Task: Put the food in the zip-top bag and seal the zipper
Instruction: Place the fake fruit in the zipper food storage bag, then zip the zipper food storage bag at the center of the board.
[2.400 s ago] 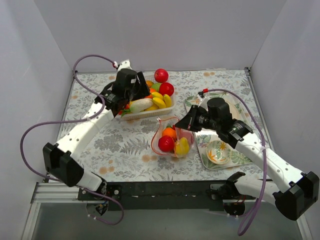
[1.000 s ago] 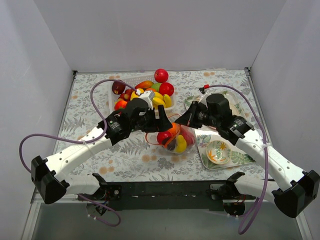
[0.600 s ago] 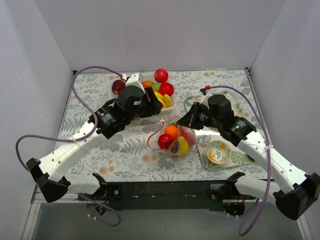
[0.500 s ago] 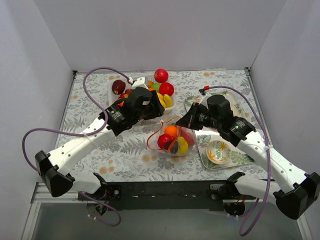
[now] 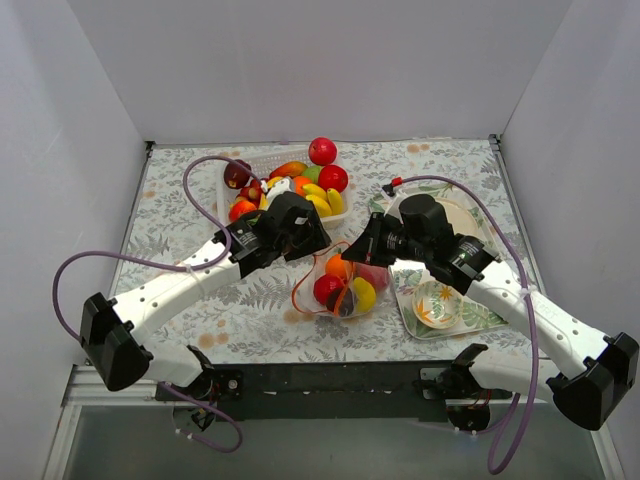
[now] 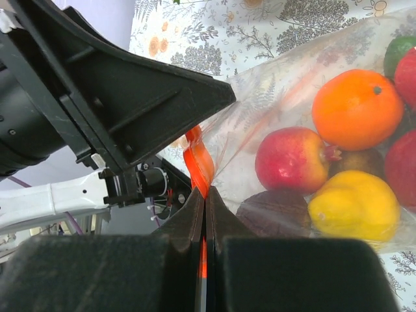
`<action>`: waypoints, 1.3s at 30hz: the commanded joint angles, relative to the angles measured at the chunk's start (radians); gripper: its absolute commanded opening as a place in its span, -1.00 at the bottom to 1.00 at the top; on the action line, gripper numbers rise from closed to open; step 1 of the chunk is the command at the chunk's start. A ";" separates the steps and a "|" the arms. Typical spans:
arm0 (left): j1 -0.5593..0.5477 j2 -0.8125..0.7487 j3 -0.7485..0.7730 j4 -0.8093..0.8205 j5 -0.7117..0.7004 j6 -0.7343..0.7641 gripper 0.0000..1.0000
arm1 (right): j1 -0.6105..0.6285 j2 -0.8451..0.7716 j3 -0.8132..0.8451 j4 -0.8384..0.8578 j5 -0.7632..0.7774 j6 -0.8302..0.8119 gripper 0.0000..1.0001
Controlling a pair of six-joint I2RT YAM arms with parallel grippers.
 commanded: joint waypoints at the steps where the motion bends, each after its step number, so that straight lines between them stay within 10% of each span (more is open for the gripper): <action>1: 0.054 -0.039 -0.034 -0.025 0.079 -0.098 0.04 | 0.010 -0.001 0.053 0.062 0.013 0.005 -0.97; 23: 0.180 -0.068 -0.210 0.154 0.398 -0.380 -0.17 | 0.023 -0.030 0.038 0.027 -0.007 -0.016 -0.97; 39: 0.194 -0.154 -0.236 0.119 0.352 -0.511 -1.00 | 0.032 -0.036 0.039 -0.036 0.024 -0.059 -0.97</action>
